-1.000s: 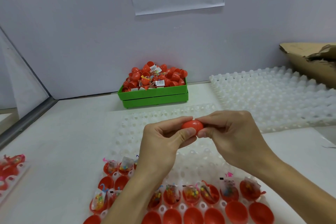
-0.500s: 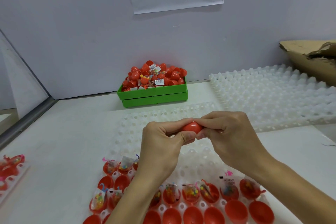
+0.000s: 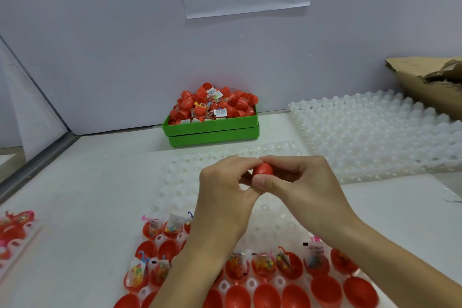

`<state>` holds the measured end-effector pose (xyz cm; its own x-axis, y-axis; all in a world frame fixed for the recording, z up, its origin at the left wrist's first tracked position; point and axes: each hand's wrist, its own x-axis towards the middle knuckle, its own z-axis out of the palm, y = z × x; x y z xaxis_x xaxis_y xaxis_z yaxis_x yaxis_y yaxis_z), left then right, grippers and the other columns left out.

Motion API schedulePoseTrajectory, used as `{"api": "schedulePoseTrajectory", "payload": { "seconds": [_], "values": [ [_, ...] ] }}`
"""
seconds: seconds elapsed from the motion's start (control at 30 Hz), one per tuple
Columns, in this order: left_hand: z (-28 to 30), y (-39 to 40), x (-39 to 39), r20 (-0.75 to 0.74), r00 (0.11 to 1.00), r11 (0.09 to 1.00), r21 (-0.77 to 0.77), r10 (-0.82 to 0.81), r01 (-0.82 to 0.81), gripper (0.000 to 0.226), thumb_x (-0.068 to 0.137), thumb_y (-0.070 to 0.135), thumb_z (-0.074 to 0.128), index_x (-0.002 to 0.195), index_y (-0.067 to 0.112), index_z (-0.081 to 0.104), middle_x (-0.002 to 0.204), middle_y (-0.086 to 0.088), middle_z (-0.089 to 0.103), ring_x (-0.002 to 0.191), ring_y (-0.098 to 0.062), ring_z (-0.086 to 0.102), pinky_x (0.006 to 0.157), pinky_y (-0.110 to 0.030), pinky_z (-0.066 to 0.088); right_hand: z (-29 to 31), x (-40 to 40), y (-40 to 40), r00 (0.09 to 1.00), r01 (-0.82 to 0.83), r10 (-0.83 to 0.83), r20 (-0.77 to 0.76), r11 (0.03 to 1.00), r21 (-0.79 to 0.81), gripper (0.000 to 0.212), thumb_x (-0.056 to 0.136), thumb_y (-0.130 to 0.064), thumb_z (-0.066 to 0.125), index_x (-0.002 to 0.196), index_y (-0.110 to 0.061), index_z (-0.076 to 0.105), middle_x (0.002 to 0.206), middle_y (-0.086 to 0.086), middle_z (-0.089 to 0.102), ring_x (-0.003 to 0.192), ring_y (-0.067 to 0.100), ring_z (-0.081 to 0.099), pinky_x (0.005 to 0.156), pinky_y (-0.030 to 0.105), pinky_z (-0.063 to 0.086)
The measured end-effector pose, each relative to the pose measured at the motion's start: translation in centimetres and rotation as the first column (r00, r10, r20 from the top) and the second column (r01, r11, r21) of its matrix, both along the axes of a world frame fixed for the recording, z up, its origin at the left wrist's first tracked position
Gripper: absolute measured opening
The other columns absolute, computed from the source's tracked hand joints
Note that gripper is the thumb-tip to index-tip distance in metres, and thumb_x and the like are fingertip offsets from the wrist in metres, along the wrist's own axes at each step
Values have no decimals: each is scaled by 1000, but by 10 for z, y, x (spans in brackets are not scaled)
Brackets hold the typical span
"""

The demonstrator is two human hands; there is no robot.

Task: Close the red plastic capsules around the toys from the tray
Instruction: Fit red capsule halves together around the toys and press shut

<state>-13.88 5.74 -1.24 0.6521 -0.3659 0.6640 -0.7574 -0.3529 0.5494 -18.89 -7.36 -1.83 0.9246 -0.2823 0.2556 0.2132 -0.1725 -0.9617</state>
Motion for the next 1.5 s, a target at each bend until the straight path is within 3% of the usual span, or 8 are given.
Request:
{"api": "schedulePoseTrajectory", "payload": {
  "seconds": [0.13,0.27,0.33,0.47,0.73,1.03,1.37,1.5],
  "values": [
    [0,6,4,-292,944,987,-94,-154,131,42,65,28,89,104,25,75,104,14,68,99,-2,64,78,-15,53,-4,2,-8,1000,-27,27,1,980,195,21,76,-8,78,91,-21,79,87,3,78,91,20,74,86,32,59],
    [-2,11,10,-624,680,917,-341,-385,207,58,69,43,77,121,19,68,121,1,70,111,-13,66,89,-24,56,-6,3,-9,991,-131,127,31,950,283,33,68,-19,79,101,-13,78,98,6,77,100,20,73,91,29,57],
    [-4,7,7,-635,589,863,-429,-499,269,39,79,32,72,113,13,72,111,-11,73,109,-26,68,93,-32,55,-7,3,-9,985,-174,161,68,953,249,27,75,-10,76,102,-13,78,100,6,77,102,20,72,92,28,56],
    [-7,1,5,-611,577,827,-513,-541,233,26,85,20,69,108,11,75,105,-13,75,107,-27,69,91,-30,55,-7,4,-10,986,-148,131,106,973,179,27,75,-7,75,101,-14,78,100,2,77,102,16,72,90,25,56],
    [-8,0,7,-587,584,799,-570,-561,194,28,76,22,71,102,14,77,99,-12,76,103,-26,71,88,-31,56,-5,6,-9,982,-151,125,138,969,195,31,69,-13,76,99,-14,78,100,2,77,101,16,72,90,27,56],
    [-4,4,11,-630,418,725,-680,-655,110,46,76,21,65,121,9,66,107,-15,70,99,-23,69,81,-29,57,-2,2,-11,961,-251,229,153,957,148,49,73,10,74,115,-15,70,108,2,76,104,17,71,85,22,56],
    [-6,5,12,-615,602,828,-542,-509,146,29,84,28,62,108,16,73,106,-11,73,102,-25,70,83,-33,58,0,3,-13,989,23,-27,145,999,26,38,73,7,79,93,-25,75,87,-7,78,84,9,74,76,20,58],
    [-7,4,9,-584,668,861,-475,-462,180,21,91,6,64,111,9,71,101,-9,75,96,-21,73,78,-26,58,0,3,-13,989,24,-20,145,999,-25,37,71,4,81,92,-26,75,85,-4,77,82,13,74,74,32,61]
  ]
}}
